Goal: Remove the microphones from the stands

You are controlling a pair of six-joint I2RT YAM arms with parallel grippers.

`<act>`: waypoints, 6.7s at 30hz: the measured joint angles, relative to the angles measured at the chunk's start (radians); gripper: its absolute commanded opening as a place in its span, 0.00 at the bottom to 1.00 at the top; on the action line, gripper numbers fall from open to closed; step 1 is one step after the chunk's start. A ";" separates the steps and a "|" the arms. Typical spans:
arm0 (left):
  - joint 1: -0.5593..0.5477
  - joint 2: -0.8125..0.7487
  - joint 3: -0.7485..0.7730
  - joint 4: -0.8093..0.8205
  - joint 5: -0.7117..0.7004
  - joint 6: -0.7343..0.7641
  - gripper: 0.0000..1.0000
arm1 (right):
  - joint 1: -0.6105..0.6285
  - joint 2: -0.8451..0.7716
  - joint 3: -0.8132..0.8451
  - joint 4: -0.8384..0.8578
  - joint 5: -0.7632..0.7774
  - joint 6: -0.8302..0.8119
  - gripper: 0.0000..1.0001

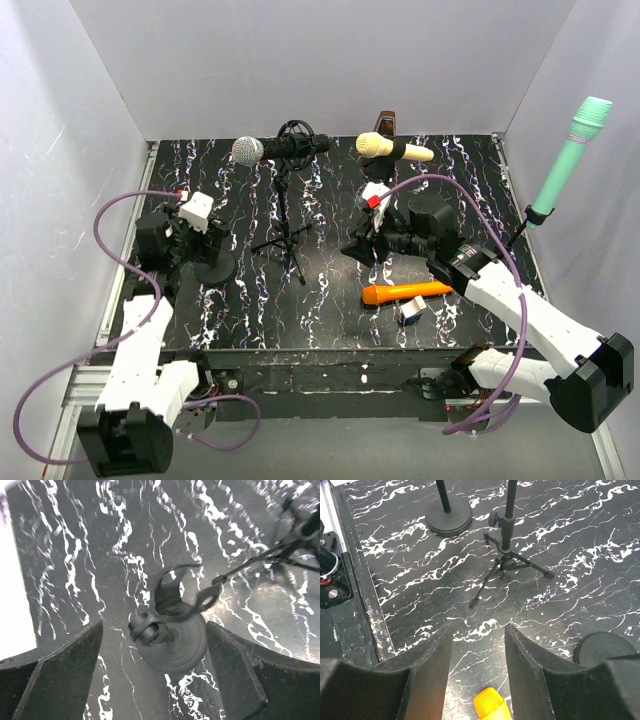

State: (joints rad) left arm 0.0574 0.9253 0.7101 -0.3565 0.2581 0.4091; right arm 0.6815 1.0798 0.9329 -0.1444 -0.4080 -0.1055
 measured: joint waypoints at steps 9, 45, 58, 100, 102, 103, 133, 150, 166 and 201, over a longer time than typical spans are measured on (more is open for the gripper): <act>0.000 -0.216 0.173 -0.058 0.344 -0.020 0.98 | 0.000 0.063 0.083 -0.019 0.001 -0.012 0.52; -0.015 0.124 0.465 0.540 0.663 -0.723 0.85 | 0.004 0.422 0.742 -0.069 0.151 0.291 0.47; -0.040 0.209 0.484 0.561 0.715 -0.735 0.44 | -0.006 0.550 0.880 -0.063 0.181 0.352 0.07; -0.042 0.078 0.520 0.491 0.749 -0.665 0.64 | -0.072 0.584 0.903 -0.083 0.108 0.499 0.01; -0.045 0.096 0.519 0.520 0.749 -0.664 0.63 | -0.079 0.586 0.903 -0.078 0.113 0.499 0.01; -0.055 0.107 0.518 0.533 0.748 -0.664 0.62 | -0.081 0.587 0.903 -0.076 0.114 0.499 0.01; 0.001 0.065 0.510 0.951 0.892 -1.088 0.00 | -0.068 0.595 0.890 -0.073 0.123 0.491 0.01; 0.007 -0.055 0.376 1.090 0.935 -1.170 0.00 | -0.086 0.528 0.847 -0.109 -0.058 0.209 0.38; 0.023 -0.092 0.330 1.136 0.919 -1.199 0.00 | 0.089 0.338 0.754 -0.270 -0.354 -0.385 0.76; 0.083 -0.192 0.240 1.089 0.852 -1.117 0.00 | 0.412 0.569 0.979 -0.196 0.248 -0.581 0.07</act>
State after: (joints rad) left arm 0.1406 0.7338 0.9504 0.7330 1.1103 -0.7074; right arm 1.0935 1.6485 1.9121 -0.3401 -0.1604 -0.6868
